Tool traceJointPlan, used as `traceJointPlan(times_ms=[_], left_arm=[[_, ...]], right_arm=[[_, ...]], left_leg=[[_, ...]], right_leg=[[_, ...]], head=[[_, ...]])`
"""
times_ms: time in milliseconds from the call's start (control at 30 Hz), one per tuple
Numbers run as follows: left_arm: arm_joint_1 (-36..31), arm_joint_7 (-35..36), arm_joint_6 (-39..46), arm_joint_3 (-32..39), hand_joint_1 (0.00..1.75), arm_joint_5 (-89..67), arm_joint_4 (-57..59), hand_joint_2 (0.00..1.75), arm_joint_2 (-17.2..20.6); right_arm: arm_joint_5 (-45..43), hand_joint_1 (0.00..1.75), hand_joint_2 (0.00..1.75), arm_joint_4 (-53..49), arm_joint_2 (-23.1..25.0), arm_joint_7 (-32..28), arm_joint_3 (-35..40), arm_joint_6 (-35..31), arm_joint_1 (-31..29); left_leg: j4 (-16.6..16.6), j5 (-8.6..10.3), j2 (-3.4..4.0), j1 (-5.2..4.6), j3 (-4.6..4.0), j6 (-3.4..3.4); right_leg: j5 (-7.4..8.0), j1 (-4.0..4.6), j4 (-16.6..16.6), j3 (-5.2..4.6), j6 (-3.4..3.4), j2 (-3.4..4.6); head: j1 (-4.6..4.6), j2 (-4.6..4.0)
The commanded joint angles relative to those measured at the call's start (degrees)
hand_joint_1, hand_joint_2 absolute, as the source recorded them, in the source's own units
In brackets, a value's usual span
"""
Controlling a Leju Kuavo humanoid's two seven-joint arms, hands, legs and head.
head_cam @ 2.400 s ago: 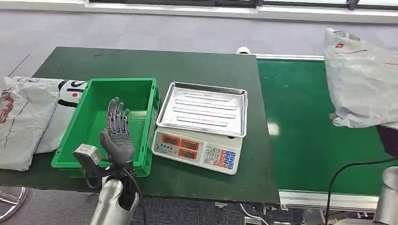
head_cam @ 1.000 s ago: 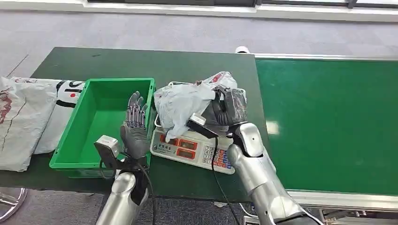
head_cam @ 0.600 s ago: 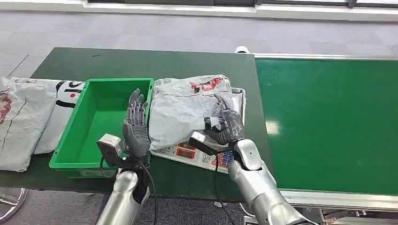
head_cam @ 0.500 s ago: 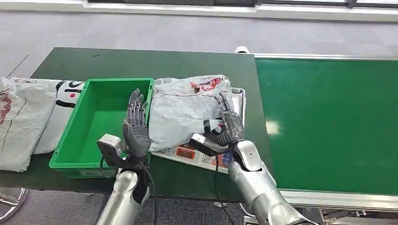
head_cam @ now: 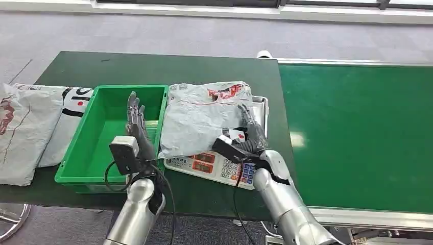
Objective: Moved the parcel from conveyor to table for the left to box.
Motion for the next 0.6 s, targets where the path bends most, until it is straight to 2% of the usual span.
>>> traceJointPlan(times_ms=[33,100,200,367,600], left_arm=[[-9.04,0.45,1.44,-6.73,0.00,-0.86,15.22,0.00,0.80],[-8.62,0.60,-0.42,-7.01,0.00,-0.19,16.00,0.00,1.58],[-6.41,0.75,-3.56,-7.12,0.00,-0.08,14.26,0.00,2.79],[-4.30,1.46,-5.35,-7.37,0.00,-0.93,10.79,0.00,3.08],[-3.72,2.21,-5.47,-7.41,0.00,-1.53,9.60,0.00,2.96]], right_arm=[[-21.78,0.00,1.75,-35.69,-8.26,-5.04,2.92,2.09,11.79],[-28.42,0.00,1.75,-37.64,-9.35,-7.91,2.84,5.57,12.05],[-33.92,0.00,1.75,-40.80,-9.55,-9.90,2.50,9.14,13.26],[-34.87,0.00,1.75,-45.36,-10.15,-9.96,2.38,9.80,15.06],[-34.91,0.00,1.75,-45.70,-10.36,-9.93,2.20,9.71,15.13]], left_leg=[[-0.06,0.06,-0.48,0.04,-0.02,-0.12],[-0.11,0.02,-0.42,0.05,0.06,-0.15],[-0.09,-0.05,-0.15,0.01,0.04,-0.10],[-0.13,-0.07,-0.10,0.05,0.08,-0.18],[-0.10,-0.07,-0.08,0.01,0.02,-0.14]], right_leg=[[-0.07,0.02,-0.08,0.15,0.04,-0.48],[-0.09,0.01,-0.13,0.23,0.04,-0.42],[-0.06,-0.02,-0.06,0.11,0.01,-0.16],[-0.06,0.02,-0.11,0.14,-0.02,-0.11],[-0.07,-0.02,-0.06,0.07,-0.01,-0.09]], head=[[0.00,0.02],[0.02,0.02],[0.02,0.02],[0.02,0.00],[0.02,0.00]])
